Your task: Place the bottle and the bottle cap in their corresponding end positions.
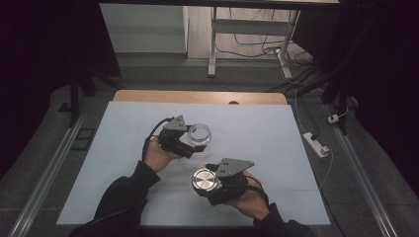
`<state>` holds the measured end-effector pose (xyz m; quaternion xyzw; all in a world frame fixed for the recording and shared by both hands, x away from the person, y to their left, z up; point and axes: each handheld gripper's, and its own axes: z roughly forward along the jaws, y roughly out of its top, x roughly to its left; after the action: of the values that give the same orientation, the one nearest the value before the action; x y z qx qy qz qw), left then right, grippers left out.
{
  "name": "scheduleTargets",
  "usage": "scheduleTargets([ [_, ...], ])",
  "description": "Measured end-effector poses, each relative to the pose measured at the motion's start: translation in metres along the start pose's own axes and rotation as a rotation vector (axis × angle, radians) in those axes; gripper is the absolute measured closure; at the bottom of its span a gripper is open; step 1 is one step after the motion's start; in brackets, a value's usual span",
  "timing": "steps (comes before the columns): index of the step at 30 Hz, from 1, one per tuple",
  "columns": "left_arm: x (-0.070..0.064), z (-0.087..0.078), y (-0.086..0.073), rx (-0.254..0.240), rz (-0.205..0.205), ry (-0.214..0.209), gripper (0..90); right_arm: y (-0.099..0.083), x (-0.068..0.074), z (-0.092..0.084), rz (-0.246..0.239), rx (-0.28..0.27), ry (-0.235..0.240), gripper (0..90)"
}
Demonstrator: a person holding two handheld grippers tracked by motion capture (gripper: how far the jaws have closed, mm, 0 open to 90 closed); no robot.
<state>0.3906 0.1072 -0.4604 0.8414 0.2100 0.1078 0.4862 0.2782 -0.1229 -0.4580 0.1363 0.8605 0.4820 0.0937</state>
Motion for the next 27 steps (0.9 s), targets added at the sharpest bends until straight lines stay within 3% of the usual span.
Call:
scheduleTargets([
  [12, 0.015, 0.015, -0.007, 0.005, -0.022, 0.036, 16.2, -0.021, 0.000, 0.027, -0.016, 0.056, -0.021, 20.0],
  [27, 0.027, 0.035, -0.018, 0.027, -0.048, 0.065, 16.2, -0.043, -0.014, 0.052, 0.044, 0.112, -0.036, 19.9],
])
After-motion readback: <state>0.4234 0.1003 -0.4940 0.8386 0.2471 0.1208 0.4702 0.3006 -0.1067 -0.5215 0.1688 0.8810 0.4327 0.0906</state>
